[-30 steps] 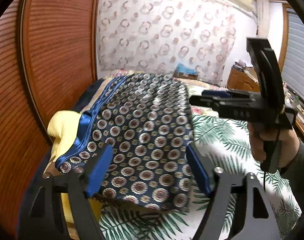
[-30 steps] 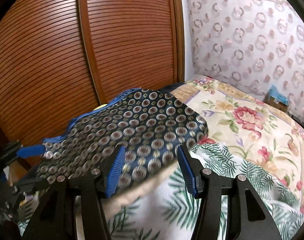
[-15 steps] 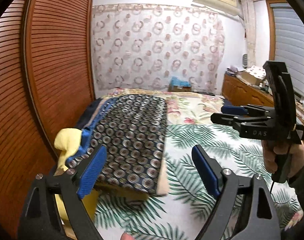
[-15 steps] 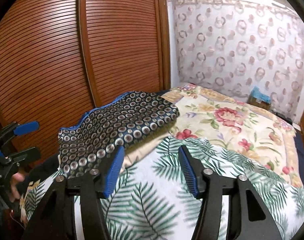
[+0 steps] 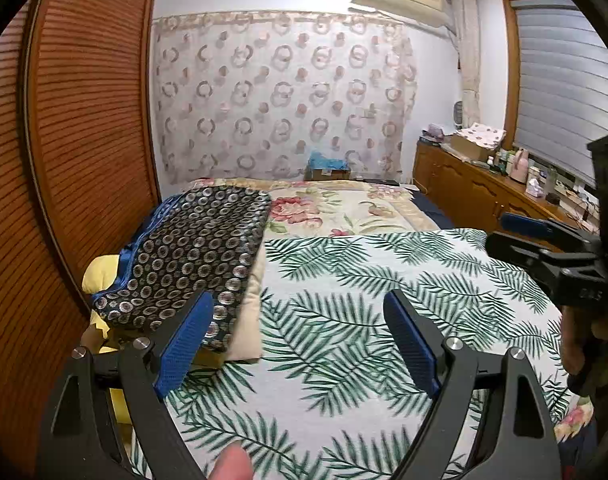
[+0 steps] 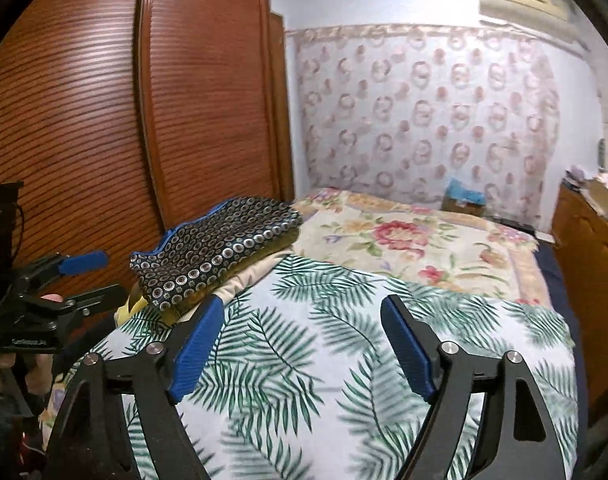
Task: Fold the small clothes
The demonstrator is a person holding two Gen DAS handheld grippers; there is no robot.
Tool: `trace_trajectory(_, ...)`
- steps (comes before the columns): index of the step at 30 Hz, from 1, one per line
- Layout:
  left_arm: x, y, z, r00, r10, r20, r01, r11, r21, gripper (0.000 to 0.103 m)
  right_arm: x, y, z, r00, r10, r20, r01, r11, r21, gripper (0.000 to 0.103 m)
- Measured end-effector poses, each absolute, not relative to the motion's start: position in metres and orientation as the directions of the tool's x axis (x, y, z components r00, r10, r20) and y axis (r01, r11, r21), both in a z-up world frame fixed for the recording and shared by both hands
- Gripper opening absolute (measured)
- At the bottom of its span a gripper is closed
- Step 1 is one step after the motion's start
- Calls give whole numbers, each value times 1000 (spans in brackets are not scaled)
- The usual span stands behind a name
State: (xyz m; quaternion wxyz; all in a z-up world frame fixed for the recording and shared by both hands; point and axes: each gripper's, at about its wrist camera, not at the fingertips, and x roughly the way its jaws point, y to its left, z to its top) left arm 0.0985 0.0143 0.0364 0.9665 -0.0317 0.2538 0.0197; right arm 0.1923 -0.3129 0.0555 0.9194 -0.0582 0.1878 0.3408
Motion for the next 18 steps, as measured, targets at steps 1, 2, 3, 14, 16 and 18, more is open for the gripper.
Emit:
trace_trajectory(1, 97, 9, 39, 871, 22, -490, -51, 998, -45, 87, 185, -319, 55, 709, 592, -383, -635, 773, 20, 83)
trace_trajectory(2, 94, 5, 41, 875, 21, -484, -45, 998, -39, 87, 177, -324, 56, 720, 579, -382, -621, 784, 18, 83)
trace_trajectory(3, 90, -1, 44, 881, 19, -472, -38, 999, -32, 87, 168, -326, 56, 732, 566, -380, -608, 794, 14, 83)
trace_trajectory(14, 76, -43, 71, 894, -13, -448, -8, 999, -45, 87, 96, -367, 69, 804, 485, -343, -507, 861, 30, 85)
trace_trajectory(16, 72, -48, 76, 897, -18, -442, -5, 999, -50, 87, 86, -370, 71, 814, 468, -343, -489, 872, 30, 87)
trace_trajectory(18, 67, -52, 80, 902, -22, -431, 0, 999, -51, 87, 82, -371, 73, 818, 468, -334, -485, 874, 36, 88)
